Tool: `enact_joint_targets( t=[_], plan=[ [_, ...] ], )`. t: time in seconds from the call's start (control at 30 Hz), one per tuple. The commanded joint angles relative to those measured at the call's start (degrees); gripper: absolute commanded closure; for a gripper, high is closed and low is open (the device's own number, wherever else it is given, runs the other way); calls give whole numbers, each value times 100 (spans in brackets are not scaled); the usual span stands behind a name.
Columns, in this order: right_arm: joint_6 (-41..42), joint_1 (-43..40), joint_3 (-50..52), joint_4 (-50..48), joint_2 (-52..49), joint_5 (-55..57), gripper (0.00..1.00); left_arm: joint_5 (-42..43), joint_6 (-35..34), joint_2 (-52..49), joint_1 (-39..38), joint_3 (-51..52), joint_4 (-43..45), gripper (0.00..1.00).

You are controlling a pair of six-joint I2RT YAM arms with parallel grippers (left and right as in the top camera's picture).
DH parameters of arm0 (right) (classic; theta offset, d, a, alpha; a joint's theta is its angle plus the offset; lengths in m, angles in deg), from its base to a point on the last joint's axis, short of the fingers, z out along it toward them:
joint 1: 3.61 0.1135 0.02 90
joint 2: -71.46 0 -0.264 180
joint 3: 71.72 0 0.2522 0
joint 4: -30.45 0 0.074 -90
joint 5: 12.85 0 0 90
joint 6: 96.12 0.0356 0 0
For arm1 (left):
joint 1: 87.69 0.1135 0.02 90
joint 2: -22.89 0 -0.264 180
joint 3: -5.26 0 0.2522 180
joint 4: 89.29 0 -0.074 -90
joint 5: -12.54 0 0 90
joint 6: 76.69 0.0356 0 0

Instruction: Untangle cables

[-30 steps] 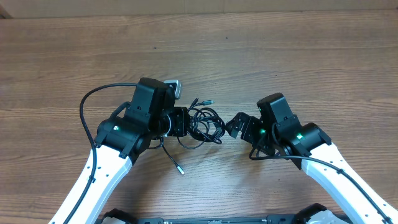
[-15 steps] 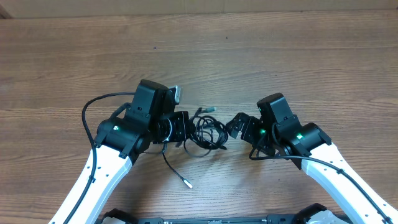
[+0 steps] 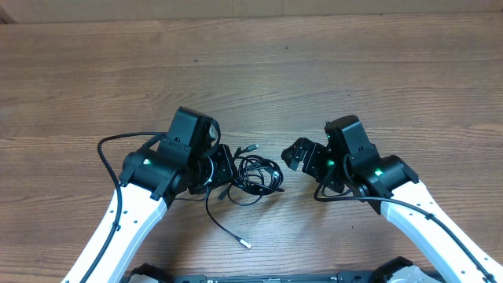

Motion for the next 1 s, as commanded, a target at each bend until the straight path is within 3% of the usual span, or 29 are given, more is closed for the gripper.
enact_joint_targets(
  t=[0.0,0.17,0.23,0.47,0.67,0.73,0.87,0.97],
  plan=[
    [20,-4,22,-52,9,-367,0,-55,-181,103,11,-74,-9,96],
    [22,-4,22,-149,9,-1200,1,-57,-527,101,11,-74,-7,96],
    [107,-4,22,-168,9,-1593,9,-63,-922,96,11,-74,-2,96],
    [2479,0,24,-7,9,-1961,31,-310,-2133,94,11,-74,184,96],
    [2830,0,24,-57,9,-2107,36,-321,-2387,94,11,-74,160,95],
    [2828,0,24,35,9,-2229,35,-402,-2911,94,11,-74,4,96],
    [2868,0,24,444,9,-2144,10,-778,-4144,94,11,-74,-284,92],
    [3088,0,28,772,9,-1832,7,-890,-4723,94,11,-74,-348,91]
  ],
)
